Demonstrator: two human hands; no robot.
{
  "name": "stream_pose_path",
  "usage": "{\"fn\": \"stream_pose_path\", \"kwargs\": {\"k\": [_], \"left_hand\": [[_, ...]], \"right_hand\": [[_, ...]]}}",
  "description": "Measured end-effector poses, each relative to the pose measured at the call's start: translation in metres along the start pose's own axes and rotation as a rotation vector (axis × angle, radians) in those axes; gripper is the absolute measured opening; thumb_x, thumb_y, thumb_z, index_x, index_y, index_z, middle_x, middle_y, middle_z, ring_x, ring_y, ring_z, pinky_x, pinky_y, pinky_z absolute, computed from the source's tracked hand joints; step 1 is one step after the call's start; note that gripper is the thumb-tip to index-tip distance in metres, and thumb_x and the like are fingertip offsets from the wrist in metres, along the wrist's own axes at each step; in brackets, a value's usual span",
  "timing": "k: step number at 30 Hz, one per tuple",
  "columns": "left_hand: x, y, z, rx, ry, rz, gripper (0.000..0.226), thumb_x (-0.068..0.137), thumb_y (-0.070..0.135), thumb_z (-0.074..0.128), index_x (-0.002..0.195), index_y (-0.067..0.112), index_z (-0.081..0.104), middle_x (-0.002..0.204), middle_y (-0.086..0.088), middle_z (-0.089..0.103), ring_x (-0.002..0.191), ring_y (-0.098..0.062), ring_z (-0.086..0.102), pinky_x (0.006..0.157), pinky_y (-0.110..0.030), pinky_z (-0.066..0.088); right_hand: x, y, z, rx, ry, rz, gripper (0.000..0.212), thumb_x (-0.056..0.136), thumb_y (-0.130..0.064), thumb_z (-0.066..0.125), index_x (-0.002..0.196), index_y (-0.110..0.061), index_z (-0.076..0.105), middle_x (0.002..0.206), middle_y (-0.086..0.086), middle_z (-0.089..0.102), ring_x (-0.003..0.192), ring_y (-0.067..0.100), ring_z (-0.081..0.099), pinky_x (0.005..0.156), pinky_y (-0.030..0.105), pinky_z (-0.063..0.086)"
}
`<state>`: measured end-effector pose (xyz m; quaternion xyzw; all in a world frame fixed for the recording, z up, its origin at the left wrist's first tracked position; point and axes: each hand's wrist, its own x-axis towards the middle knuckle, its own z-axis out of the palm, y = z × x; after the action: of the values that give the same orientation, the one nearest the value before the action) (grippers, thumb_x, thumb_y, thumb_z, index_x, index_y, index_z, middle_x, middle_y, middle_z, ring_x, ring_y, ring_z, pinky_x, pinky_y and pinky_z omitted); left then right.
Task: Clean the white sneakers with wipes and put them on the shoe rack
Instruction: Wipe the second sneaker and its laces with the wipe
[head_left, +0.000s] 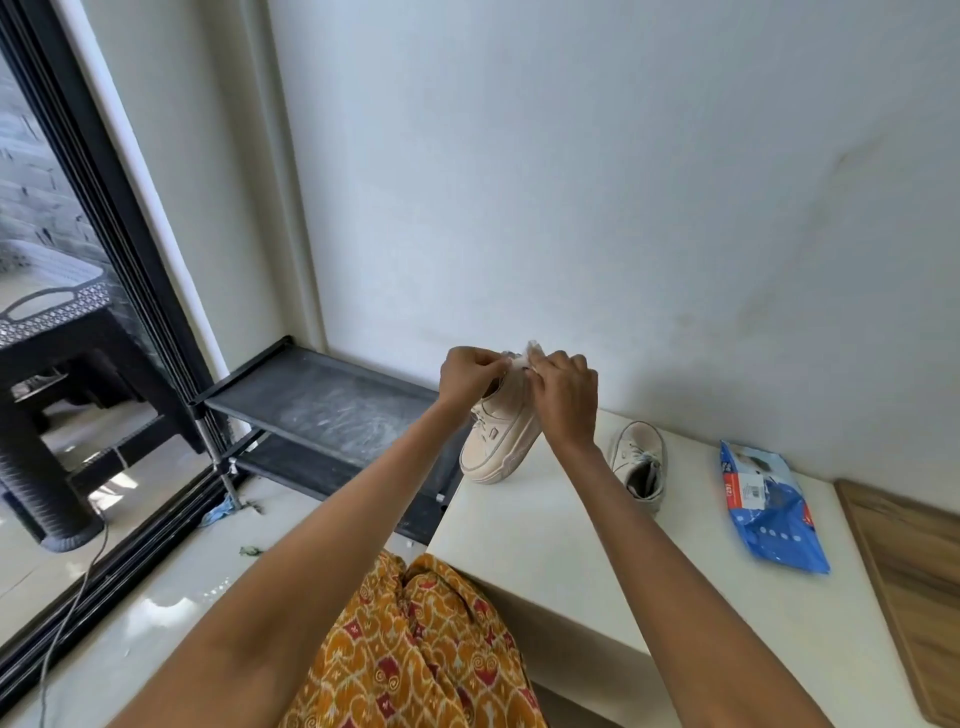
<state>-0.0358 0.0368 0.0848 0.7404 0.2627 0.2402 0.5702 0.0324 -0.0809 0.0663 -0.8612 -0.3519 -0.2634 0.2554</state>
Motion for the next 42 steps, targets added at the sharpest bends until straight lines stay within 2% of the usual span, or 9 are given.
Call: {"fn": "stream_pose_path", "kwargs": {"k": [4, 9, 13, 16, 20, 26, 35, 38, 42], "left_hand": [[0.009, 0.005, -0.003, 0.055, -0.107, -0.111, 0.034, 0.077, 0.015, 0.074, 0.049, 0.013, 0.055, 0.051, -0.002, 0.040, 0.052, -0.013, 0.037, 0.055, -0.026, 0.030], [0.005, 0.003, -0.005, -0.117, -0.149, -0.211, 0.014, 0.080, 0.010, 0.071, 0.077, 0.003, 0.059, 0.060, -0.003, 0.040, 0.040, -0.006, 0.037, 0.036, -0.012, 0.027], [0.006, -0.006, -0.012, -0.242, -0.105, -0.244, 0.014, 0.082, 0.016, 0.072, 0.073, 0.008, 0.065, 0.068, -0.005, 0.050, 0.054, -0.010, 0.044, 0.043, -0.011, 0.038], [0.007, -0.007, -0.017, -0.277, -0.099, -0.240, 0.026, 0.086, 0.020, 0.067, 0.066, 0.009, 0.056, 0.059, -0.002, 0.040, 0.049, -0.010, 0.038, 0.040, -0.012, 0.034], [0.008, -0.012, -0.023, -0.271, -0.034, -0.220, 0.031, 0.085, 0.027, 0.068, 0.067, 0.005, 0.057, 0.060, -0.003, 0.044, 0.048, -0.011, 0.042, 0.042, -0.015, 0.036], [0.012, -0.007, -0.018, -0.164, -0.087, -0.198, 0.026, 0.081, 0.026, 0.073, 0.081, 0.007, 0.055, 0.064, -0.003, 0.035, 0.054, -0.015, 0.030, 0.048, -0.022, 0.027], [0.003, -0.008, -0.008, -0.156, -0.126, -0.199, 0.021, 0.084, 0.011, 0.067, 0.067, 0.005, 0.056, 0.062, -0.004, 0.041, 0.054, -0.014, 0.036, 0.042, -0.012, 0.030], [-0.002, -0.005, -0.010, -0.169, -0.148, -0.166, 0.022, 0.081, 0.021, 0.072, 0.076, 0.007, 0.056, 0.069, -0.006, 0.041, 0.061, -0.015, 0.038, 0.051, -0.020, 0.030], [-0.009, -0.006, -0.003, -0.069, -0.203, -0.070, 0.040, 0.083, 0.021, 0.070, 0.055, 0.012, 0.043, 0.054, 0.001, 0.029, 0.046, -0.009, 0.026, 0.044, -0.019, 0.021]], "right_hand": [[-0.004, -0.005, -0.004, 0.187, -0.025, 0.044, 0.027, 0.091, -0.017, 0.058, 0.116, -0.012, 0.065, 0.089, 0.013, 0.064, 0.084, 0.033, 0.052, 0.065, 0.038, 0.049], [-0.016, -0.013, -0.005, 0.240, 0.062, 0.053, 0.021, 0.088, -0.013, 0.060, 0.106, -0.011, 0.071, 0.099, 0.007, 0.068, 0.093, 0.029, 0.057, 0.073, 0.029, 0.048], [-0.038, -0.020, 0.004, 0.279, 0.068, -0.061, 0.019, 0.085, -0.008, 0.062, 0.101, -0.012, 0.071, 0.106, 0.000, 0.068, 0.106, 0.017, 0.056, 0.081, 0.020, 0.046], [-0.045, -0.021, 0.013, 0.165, 0.049, -0.121, 0.022, 0.076, -0.007, 0.072, 0.098, -0.015, 0.072, 0.099, -0.002, 0.069, 0.091, 0.023, 0.060, 0.066, 0.029, 0.053], [-0.060, -0.014, 0.015, -0.112, 0.026, -0.319, 0.035, 0.066, -0.005, 0.077, 0.094, -0.024, 0.070, 0.079, -0.006, 0.069, 0.071, 0.022, 0.057, 0.057, 0.028, 0.043], [-0.025, -0.009, -0.011, 0.047, 0.217, 0.108, 0.030, 0.083, -0.012, 0.065, 0.109, -0.026, 0.069, 0.080, -0.006, 0.068, 0.080, 0.025, 0.054, 0.064, 0.030, 0.036], [-0.048, -0.017, 0.007, -0.013, 0.171, 0.103, 0.025, 0.080, -0.015, 0.069, 0.101, -0.027, 0.072, 0.100, -0.010, 0.070, 0.074, 0.022, 0.054, 0.063, 0.028, 0.034], [-0.071, -0.012, 0.008, 0.003, 0.123, 0.089, 0.024, 0.076, -0.014, 0.073, 0.096, -0.026, 0.072, 0.089, -0.009, 0.072, 0.072, 0.023, 0.055, 0.064, 0.029, 0.034], [-0.048, -0.004, -0.018, 0.015, 0.197, 0.164, 0.017, 0.080, -0.018, 0.063, 0.093, -0.024, 0.072, 0.076, -0.005, 0.069, 0.073, 0.026, 0.056, 0.062, 0.031, 0.038]]}}
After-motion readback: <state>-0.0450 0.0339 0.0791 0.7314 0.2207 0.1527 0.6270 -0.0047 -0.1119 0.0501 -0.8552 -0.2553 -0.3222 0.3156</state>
